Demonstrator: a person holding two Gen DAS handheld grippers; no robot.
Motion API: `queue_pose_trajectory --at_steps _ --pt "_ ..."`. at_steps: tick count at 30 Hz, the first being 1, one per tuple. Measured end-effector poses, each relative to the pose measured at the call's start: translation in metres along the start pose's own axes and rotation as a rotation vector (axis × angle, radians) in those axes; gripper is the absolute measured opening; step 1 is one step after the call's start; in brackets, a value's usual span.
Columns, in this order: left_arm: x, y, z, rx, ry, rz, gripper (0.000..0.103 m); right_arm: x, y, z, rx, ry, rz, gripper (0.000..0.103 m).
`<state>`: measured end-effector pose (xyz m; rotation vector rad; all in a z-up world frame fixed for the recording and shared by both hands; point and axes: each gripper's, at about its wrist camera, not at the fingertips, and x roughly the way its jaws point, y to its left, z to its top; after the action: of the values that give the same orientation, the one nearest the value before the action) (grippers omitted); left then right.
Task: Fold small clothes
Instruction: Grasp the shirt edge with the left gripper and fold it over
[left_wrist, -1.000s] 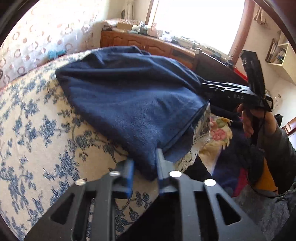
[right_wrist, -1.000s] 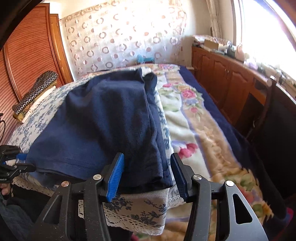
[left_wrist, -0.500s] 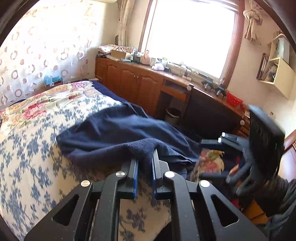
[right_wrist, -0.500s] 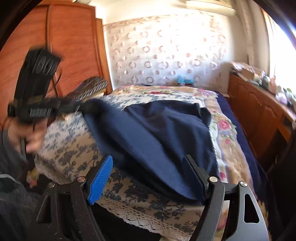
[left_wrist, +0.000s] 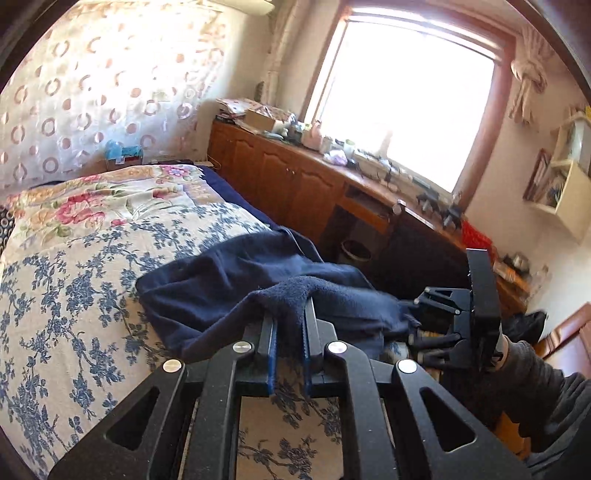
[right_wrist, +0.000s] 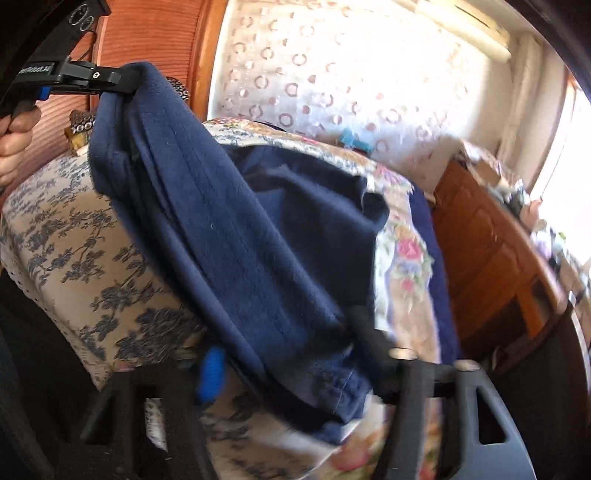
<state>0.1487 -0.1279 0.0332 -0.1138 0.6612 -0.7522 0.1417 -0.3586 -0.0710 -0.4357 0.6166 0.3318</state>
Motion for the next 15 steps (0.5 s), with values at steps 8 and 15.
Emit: queue_pose_trajectory --at_steps 8,15 --pt "0.007 0.039 0.017 -0.056 -0.018 0.107 0.011 0.003 -0.026 0.089 -0.078 -0.133 -0.01 0.013" --pt "0.032 0.078 0.025 -0.098 0.042 0.143 0.035 0.062 -0.051 0.122 -0.01 -0.091 0.061 0.013"
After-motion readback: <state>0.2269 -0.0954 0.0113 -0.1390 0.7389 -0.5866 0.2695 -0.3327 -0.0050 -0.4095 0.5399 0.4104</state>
